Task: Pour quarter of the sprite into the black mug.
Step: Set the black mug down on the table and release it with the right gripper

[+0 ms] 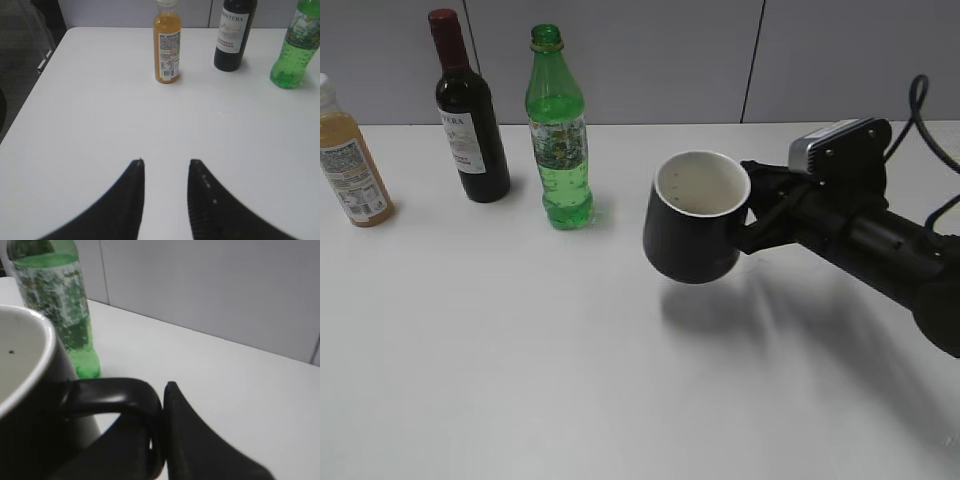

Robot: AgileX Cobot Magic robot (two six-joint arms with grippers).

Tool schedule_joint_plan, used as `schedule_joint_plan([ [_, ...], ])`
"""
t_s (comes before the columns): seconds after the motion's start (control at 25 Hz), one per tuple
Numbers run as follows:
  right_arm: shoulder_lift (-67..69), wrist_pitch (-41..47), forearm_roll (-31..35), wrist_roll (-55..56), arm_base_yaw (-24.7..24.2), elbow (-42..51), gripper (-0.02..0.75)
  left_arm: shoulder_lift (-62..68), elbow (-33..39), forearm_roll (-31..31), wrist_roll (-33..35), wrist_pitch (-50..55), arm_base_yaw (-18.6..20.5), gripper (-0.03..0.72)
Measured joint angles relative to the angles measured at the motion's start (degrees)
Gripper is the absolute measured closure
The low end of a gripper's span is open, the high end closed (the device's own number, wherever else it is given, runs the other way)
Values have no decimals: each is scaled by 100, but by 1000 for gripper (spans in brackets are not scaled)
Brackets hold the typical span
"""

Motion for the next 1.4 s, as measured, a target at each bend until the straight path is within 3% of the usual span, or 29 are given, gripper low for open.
schedule_joint_plan([
  [0.2,316,-13,-87,128,487,-543,704,0,0,0,0,0,0,452],
  [0.4,834,-5,-774,284,761,-1165,705,0,0,0,0,0,0,452],
  [1.2,2000,12,-3452,1571,797,-2613,705,0,0,0,0,0,0,450],
  [1.4,2034,12,-3594,1612,797,-2706,706,0,0,0,0,0,0,450],
])
